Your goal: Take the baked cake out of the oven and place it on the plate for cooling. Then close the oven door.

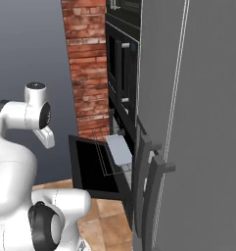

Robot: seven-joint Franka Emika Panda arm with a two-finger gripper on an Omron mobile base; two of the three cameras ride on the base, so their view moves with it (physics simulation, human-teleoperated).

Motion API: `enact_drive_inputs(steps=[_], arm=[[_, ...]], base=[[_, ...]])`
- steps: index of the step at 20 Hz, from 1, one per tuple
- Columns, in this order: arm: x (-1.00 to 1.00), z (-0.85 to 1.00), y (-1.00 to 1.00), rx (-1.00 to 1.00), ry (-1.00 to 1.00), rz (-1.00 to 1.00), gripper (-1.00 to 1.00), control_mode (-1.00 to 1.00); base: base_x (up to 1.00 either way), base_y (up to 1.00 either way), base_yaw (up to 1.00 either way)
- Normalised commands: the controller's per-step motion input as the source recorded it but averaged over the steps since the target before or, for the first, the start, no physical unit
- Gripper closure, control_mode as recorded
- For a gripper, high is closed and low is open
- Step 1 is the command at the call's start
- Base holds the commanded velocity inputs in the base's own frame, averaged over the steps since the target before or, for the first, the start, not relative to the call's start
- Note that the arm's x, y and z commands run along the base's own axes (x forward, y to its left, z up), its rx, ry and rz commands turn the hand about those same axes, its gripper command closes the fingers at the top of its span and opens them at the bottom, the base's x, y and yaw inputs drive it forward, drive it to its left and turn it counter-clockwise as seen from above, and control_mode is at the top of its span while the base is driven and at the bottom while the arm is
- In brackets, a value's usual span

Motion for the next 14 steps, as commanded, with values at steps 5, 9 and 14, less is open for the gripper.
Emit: enact_drive_inputs(steps=[5, 9, 14], arm=[[0.00, 0.00, 0.00, 0.00, 0.00, 0.00, -1.00, 1.00], [0.15, -0.30, -0.42, -0.01, 0.00, 0.00, -1.00, -1.00], [0.86, -0.79, -0.32, -0.22, 0.04, 0.00, -1.00, -1.00]], base=[[0.13, -0.34, 0.06], [0.00, 0.00, 0.00], [0.00, 0.00, 0.00]])
